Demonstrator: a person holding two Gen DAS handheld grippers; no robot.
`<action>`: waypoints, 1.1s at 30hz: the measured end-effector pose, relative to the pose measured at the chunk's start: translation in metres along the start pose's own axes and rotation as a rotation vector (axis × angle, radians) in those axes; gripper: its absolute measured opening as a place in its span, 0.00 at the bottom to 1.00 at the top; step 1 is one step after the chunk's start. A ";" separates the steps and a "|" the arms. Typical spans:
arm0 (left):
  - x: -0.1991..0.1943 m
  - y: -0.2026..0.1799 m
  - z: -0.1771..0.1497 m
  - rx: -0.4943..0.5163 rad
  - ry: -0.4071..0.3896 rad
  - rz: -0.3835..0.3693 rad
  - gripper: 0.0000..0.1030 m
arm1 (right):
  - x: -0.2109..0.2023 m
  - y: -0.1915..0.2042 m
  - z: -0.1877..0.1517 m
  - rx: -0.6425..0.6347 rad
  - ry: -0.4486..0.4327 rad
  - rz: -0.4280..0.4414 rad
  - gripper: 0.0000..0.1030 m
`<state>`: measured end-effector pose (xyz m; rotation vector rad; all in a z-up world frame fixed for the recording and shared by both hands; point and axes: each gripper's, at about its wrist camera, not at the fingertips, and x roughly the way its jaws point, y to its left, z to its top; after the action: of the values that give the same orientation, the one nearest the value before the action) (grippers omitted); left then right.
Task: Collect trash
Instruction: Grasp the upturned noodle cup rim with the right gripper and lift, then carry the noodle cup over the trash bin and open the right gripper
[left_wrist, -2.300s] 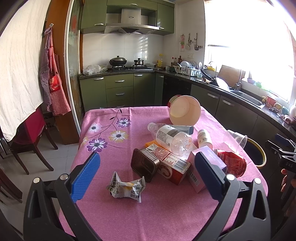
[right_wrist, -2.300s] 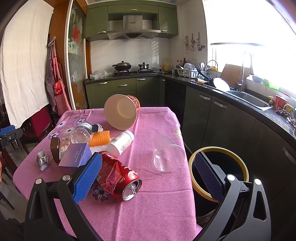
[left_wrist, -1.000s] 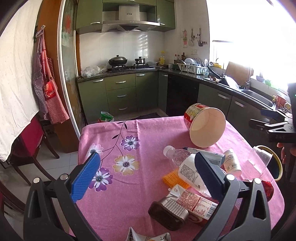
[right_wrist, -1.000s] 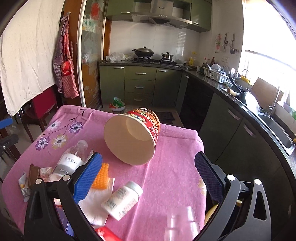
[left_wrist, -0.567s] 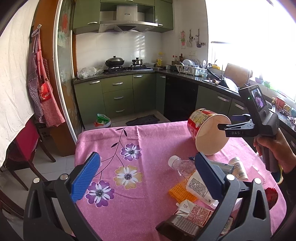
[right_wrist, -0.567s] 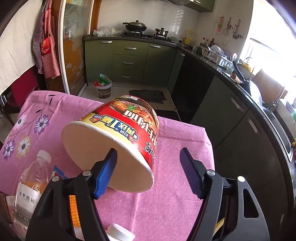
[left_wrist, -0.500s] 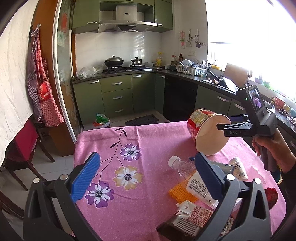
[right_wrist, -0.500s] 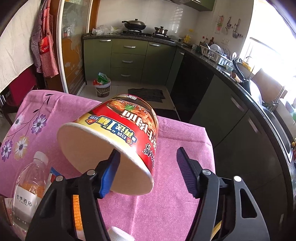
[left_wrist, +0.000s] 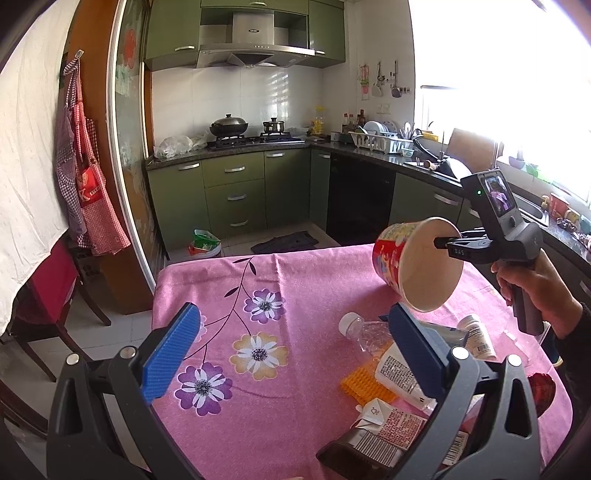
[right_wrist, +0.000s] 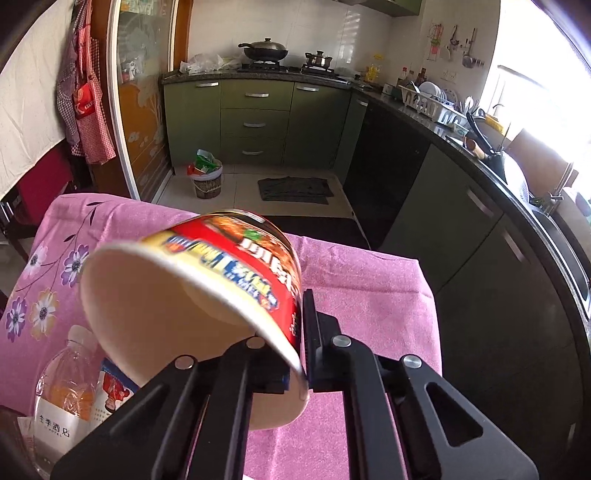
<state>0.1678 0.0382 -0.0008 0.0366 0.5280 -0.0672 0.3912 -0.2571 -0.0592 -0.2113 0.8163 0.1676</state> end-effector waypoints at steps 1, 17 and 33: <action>-0.001 0.000 0.000 0.000 0.002 -0.003 0.95 | -0.004 -0.001 0.000 0.004 -0.007 0.007 0.05; -0.032 -0.010 -0.002 -0.033 0.001 -0.027 0.95 | -0.139 -0.098 -0.046 0.125 -0.085 -0.039 0.05; -0.067 -0.047 -0.010 0.019 -0.034 -0.052 0.95 | -0.136 -0.302 -0.218 0.489 0.333 -0.089 0.05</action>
<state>0.1017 -0.0044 0.0237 0.0400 0.4941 -0.1238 0.2151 -0.6120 -0.0676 0.1919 1.1500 -0.1576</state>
